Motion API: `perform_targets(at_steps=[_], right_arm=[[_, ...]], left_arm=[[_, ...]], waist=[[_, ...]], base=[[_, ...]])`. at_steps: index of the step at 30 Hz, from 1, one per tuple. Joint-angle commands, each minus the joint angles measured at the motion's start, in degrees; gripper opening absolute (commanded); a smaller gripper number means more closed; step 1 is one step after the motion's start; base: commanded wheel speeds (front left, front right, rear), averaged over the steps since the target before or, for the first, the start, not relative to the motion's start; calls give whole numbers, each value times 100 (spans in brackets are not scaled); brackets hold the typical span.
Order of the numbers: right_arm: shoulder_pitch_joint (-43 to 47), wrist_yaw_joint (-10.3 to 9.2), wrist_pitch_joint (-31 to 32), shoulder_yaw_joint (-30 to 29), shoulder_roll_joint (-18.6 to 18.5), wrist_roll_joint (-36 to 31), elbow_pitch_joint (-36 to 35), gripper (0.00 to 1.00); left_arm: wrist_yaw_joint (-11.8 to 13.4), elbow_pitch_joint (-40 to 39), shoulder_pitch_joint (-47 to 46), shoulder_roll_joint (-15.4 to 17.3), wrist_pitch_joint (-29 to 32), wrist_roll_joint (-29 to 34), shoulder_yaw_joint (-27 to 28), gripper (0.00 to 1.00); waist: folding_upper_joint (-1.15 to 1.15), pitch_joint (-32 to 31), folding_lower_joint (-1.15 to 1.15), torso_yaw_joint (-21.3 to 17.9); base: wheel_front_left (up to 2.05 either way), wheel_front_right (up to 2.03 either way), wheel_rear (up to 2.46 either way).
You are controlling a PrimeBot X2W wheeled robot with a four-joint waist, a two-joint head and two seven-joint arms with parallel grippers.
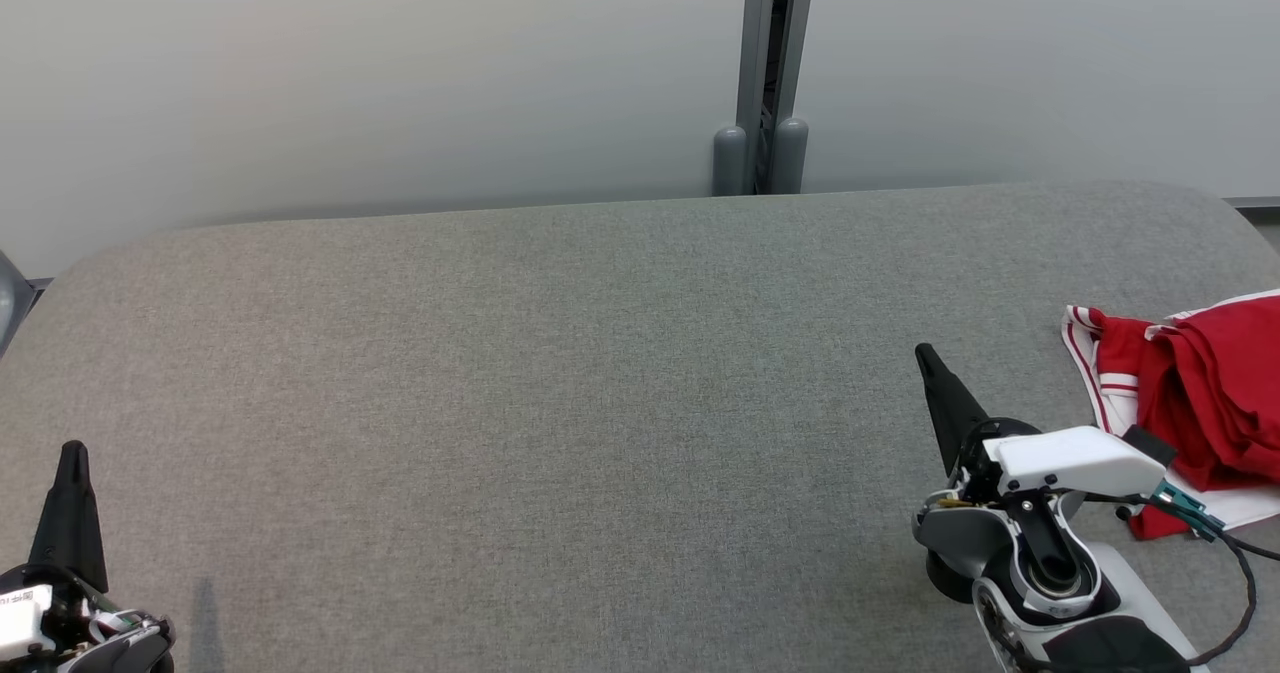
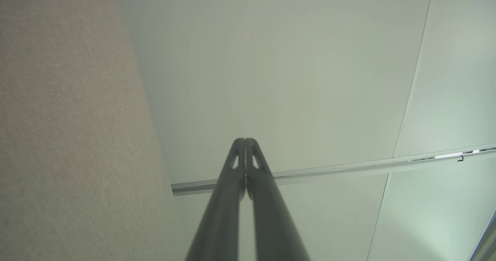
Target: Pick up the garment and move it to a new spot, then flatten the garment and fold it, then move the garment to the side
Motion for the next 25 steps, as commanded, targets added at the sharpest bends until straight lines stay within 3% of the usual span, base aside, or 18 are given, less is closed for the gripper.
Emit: perform_targets(at_steps=[1,25], right_arm=[[-62,2,22,-13,-54,16,4,0],[-54,2,23,-12,-54,17,3,0]], left_arm=[[-10,7,-101,11,21,-13,34,0],[-10,11,-122,-29,70,42,89,0]], waist=[[0,0,0,0],[0,0,0,0]], base=[[0,0,0],[0,0,0]])
